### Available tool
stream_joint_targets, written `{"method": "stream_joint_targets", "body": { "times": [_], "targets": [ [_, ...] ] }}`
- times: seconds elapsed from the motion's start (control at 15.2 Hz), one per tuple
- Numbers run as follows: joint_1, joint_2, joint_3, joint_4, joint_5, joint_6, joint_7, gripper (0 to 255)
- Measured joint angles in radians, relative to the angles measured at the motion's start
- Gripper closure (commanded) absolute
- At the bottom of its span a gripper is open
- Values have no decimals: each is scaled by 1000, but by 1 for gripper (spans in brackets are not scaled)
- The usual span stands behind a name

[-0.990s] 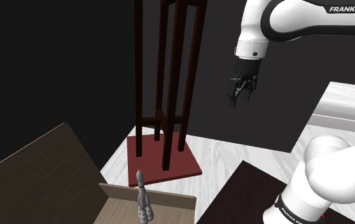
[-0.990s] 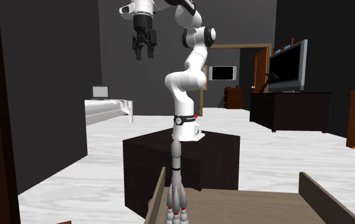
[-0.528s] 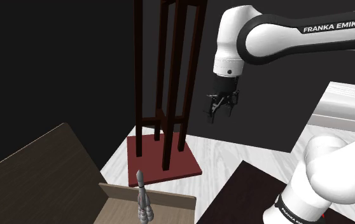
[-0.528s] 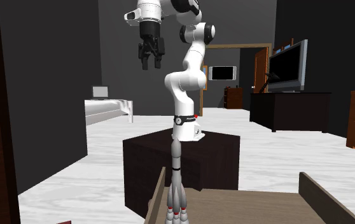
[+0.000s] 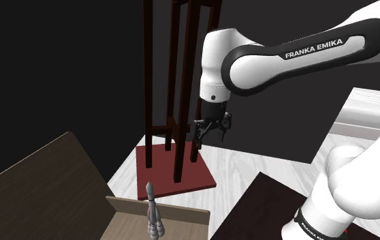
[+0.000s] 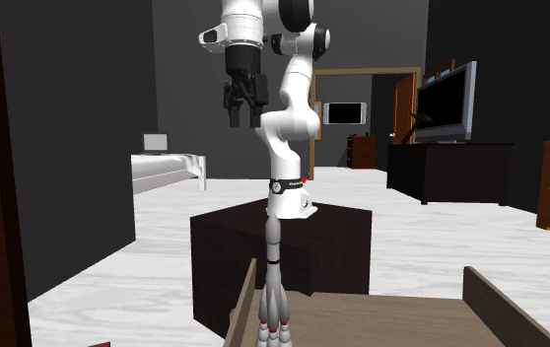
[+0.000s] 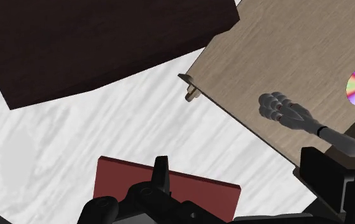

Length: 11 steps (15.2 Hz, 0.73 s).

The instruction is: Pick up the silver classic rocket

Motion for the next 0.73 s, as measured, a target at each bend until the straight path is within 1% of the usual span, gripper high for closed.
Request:
{"method": "stream_joint_targets", "body": {
  "times": [0.13, 0.33, 0.53, 0.73],
  "targets": [
    [1, 77, 36, 15, -2, 62, 54, 0],
    [5, 179, 86, 60, -16, 119, 142, 0],
    [6, 301, 127, 125, -52, 170, 234, 0],
    [12, 404, 153, 180, -96, 210, 319, 0]
  ]
}}
